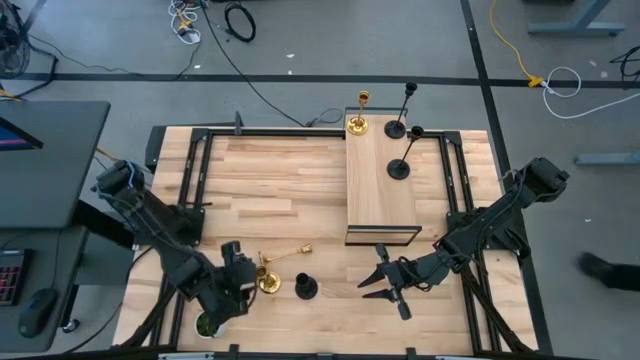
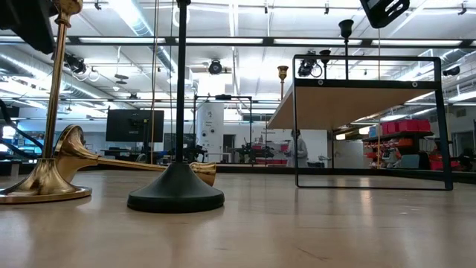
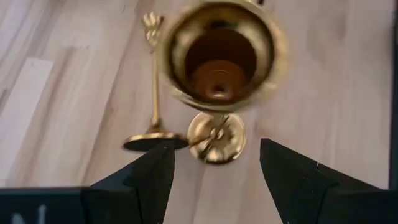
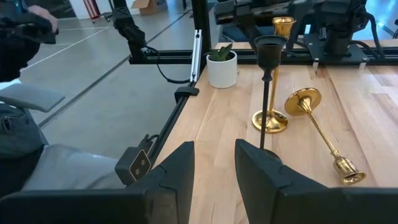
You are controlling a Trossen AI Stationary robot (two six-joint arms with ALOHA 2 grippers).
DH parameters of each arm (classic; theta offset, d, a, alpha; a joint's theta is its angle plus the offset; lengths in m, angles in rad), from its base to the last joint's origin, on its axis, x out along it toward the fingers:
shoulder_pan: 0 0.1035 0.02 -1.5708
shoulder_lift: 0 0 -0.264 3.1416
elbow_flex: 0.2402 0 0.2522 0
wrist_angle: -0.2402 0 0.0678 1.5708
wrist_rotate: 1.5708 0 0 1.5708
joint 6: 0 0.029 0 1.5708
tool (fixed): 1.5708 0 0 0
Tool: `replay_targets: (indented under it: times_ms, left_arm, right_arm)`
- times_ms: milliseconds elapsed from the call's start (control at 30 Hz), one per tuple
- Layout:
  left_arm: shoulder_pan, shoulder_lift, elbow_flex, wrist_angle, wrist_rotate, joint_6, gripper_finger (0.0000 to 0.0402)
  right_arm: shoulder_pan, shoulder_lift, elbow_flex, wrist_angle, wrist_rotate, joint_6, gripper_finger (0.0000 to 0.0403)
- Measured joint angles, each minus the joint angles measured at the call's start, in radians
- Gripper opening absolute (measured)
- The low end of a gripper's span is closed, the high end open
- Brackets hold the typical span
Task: Pick & Place candle stick holders
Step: Put the bottom gold candleholder on the shelf aligned with the other gold candleholder
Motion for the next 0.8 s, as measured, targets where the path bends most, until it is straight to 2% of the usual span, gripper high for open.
replay_targets:
  times_ms: [267,433,567,667,800]
  left_arm:
    - [-0.053,0.0,-0.163,0.304,-0.273,-0.028,0.0236]
    - [-0.053,0.0,-0.273,0.527,-0.286,0.008,0.0236]
    - [-0.053,0.0,-0.312,0.583,-0.304,0.006,0.0226]
    - [-0.053,0.0,-0.314,0.586,-0.311,0.013,0.0195]
    - [-0.053,0.0,-0.314,0.589,-0.311,0.033,0.013]
  right_arm:
    - [0.0,0.0,0.0,0.001,0.001,0.0,0.0113]
    - [0.0,0.0,-0.001,0.001,0.001,0.0,0.0113]
    - [0.0,0.0,-0.001,0.002,0.001,0.0,0.0113]
    - [0.0,0.0,-0.001,0.002,0.001,0.0,0.0113]
    - [0.0,0.0,-0.001,0.002,0.002,0.0,0.0113]
